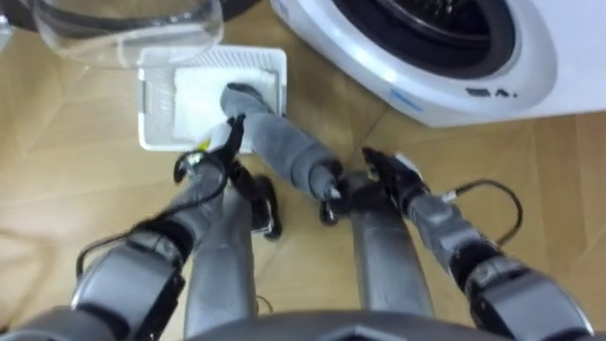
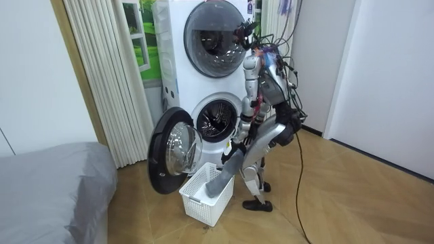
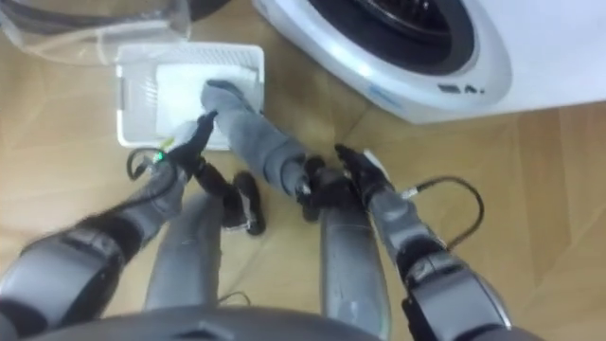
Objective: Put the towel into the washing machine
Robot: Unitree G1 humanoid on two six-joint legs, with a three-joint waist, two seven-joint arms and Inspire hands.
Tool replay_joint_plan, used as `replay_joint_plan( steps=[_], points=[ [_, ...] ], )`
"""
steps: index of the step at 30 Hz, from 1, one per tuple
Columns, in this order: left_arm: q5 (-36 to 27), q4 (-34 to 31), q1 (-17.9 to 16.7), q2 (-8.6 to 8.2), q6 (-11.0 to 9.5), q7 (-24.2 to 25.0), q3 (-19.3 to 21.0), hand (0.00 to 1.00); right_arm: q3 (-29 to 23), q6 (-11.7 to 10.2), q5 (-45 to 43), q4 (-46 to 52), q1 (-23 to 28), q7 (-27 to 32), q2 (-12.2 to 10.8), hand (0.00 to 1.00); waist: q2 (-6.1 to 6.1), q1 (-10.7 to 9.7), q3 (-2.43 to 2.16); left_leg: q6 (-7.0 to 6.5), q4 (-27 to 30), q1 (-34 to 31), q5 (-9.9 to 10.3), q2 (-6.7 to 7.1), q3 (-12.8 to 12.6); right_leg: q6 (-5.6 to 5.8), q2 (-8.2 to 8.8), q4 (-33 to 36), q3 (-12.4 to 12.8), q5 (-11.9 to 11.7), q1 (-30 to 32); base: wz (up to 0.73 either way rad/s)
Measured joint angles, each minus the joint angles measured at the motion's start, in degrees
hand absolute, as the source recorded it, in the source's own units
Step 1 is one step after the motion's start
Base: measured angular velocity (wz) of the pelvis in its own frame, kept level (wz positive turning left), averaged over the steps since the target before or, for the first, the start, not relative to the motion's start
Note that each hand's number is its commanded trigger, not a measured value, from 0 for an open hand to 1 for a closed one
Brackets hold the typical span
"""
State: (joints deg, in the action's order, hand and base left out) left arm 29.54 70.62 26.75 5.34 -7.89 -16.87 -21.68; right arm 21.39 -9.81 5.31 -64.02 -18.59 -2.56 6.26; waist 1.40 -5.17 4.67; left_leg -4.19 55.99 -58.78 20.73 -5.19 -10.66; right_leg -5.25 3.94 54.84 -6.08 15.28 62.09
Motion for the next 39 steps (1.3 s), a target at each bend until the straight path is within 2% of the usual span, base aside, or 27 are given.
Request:
replay_joint_plan(
  steps=[3,4,7,8,10,13,18,19,20,24,26,32,36,39],
  points=[
    [2.37,-0.35,1.65,0.56,-0.93,-1.26,-1.53,0.00,0.87,-1.74,1.31,2.42,-0.15,-0.05,0.65,0.00,-0.05,-1.00,-0.02,0.46,3.29,-4.07,0.86,-0.40,-0.03,-0.45,-0.14,3.41,0.41,0.79,4.36,-0.04],
    [4.31,-0.41,2.29,0.69,-0.95,-1.44,-1.80,0.00,1.25,-2.35,1.73,2.76,-0.54,-0.13,0.72,0.00,-0.13,-1.03,0.00,0.57,4.94,-5.54,1.46,-1.26,-0.10,-0.71,-0.72,4.51,0.46,0.89,5.83,-0.18],
    [8.51,-1.05,2.89,1.11,-1.16,-2.93,-3.62,0.00,2.31,-3.66,2.76,3.94,-0.89,-0.19,1.06,0.00,-0.25,-1.53,0.02,0.90,8.51,-8.12,2.88,-2.31,-0.07,-1.44,-1.24,7.77,0.51,1.80,8.54,-0.13],
    [8.86,-1.48,3.10,1.34,-1.21,-3.13,-5.33,0.00,2.39,-4.04,2.97,4.05,-1.35,-0.21,1.00,0.00,-0.28,-2.35,0.03,0.91,9.45,-9.06,3.21,-2.50,-0.09,-1.62,-1.19,8.85,0.51,2.21,9.63,0.00],
    [8.91,-1.53,4.19,1.75,-1.21,-3.25,-7.95,0.00,2.87,-4.04,3.84,4.03,-2.55,-0.27,0.88,0.00,-0.52,-2.84,0.17,0.99,10.37,-10.51,3.33,-3.11,-0.03,-1.85,-1.61,9.34,0.42,2.20,10.98,-0.04],
    [8.92,-1.54,6.03,1.94,-1.39,-3.93,-10.37,0.00,3.94,-4.15,6.72,4.12,-4.15,-0.93,0.87,0.00,-0.64,-3.67,0.24,1.32,11.91,-13.05,3.69,-3.31,0.19,-2.20,-1.94,10.63,0.40,2.18,13.49,-0.06],
    [9.51,-1.52,7.62,2.01,-2.35,-4.10,-12.40,0.00,4.37,-4.67,9.99,4.06,-5.17,-2.07,0.89,0.00,-0.64,-4.40,0.28,1.58,13.94,-15.30,4.65,-4.14,0.36,-2.66,-2.38,12.29,0.27,2.56,15.76,-0.04],
    [10.01,-1.57,7.91,2.18,-2.71,-4.25,-13.09,0.61,4.52,-4.69,10.11,4.25,-5.22,-2.19,0.78,0.00,-0.63,-4.43,0.28,1.60,14.10,-15.69,4.71,-4.23,0.36,-2.67,-2.58,12.31,0.27,2.56,16.17,-0.08],
    [10.04,-1.63,7.97,2.26,-2.78,-4.25,-13.65,0.98,4.53,-4.68,10.11,4.31,-5.27,-2.20,0.70,0.00,-0.62,-4.51,0.28,1.61,14.20,-15.90,4.77,-4.26,0.38,-2.68,-2.63,12.35,0.23,2.56,16.35,-0.05],
    [9.98,-2.01,8.17,3.47,-2.99,-3.36,-17.48,1.00,6.02,-4.43,10.16,4.74,-6.39,-2.18,0.76,0.00,-0.62,-5.49,0.29,1.66,15.12,-16.97,5.28,-4.31,0.84,-2.76,-2.65,13.02,-0.11,2.91,17.12,0.00],
    [9.95,-2.02,8.31,3.37,-3.01,-2.26,-18.85,1.00,6.75,-4.42,10.09,4.67,-6.67,-2.10,0.76,0.00,-0.58,-5.67,0.29,1.62,15.03,-16.99,5.33,-4.17,0.86,-2.64,-2.56,12.92,-0.12,2.98,17.12,0.00],
    [9.93,-1.84,8.68,3.65,-3.02,1.62,-19.15,1.00,6.73,-4.54,10.10,4.18,-7.13,-2.48,0.47,0.00,-0.27,-6.71,0.34,1.46,14.57,-17.03,5.41,-4.13,0.80,-2.34,-2.34,12.51,-0.07,3.14,17.11,0.01],
    [9.94,-1.45,9.02,4.95,-3.02,2.98,-19.71,1.00,7.49,-4.57,10.12,3.64,-7.43,-2.45,-0.18,0.00,0.61,-7.62,0.26,1.46,13.72,-16.75,5.39,-4.15,0.59,-2.31,-2.34,11.68,-0.05,3.10,16.84,0.00],
    [9.78,-1.45,9.26,5.23,-3.02,4.62,-20.87,1.00,7.88,-4.58,10.13,3.52,-7.54,-2.22,-0.32,0.00,1.06,-8.30,0.22,1.25,12.90,-16.43,5.29,-4.06,0.62,-2.18,-2.34,10.76,-0.09,3.04,16.40,0.00]
  ],
)
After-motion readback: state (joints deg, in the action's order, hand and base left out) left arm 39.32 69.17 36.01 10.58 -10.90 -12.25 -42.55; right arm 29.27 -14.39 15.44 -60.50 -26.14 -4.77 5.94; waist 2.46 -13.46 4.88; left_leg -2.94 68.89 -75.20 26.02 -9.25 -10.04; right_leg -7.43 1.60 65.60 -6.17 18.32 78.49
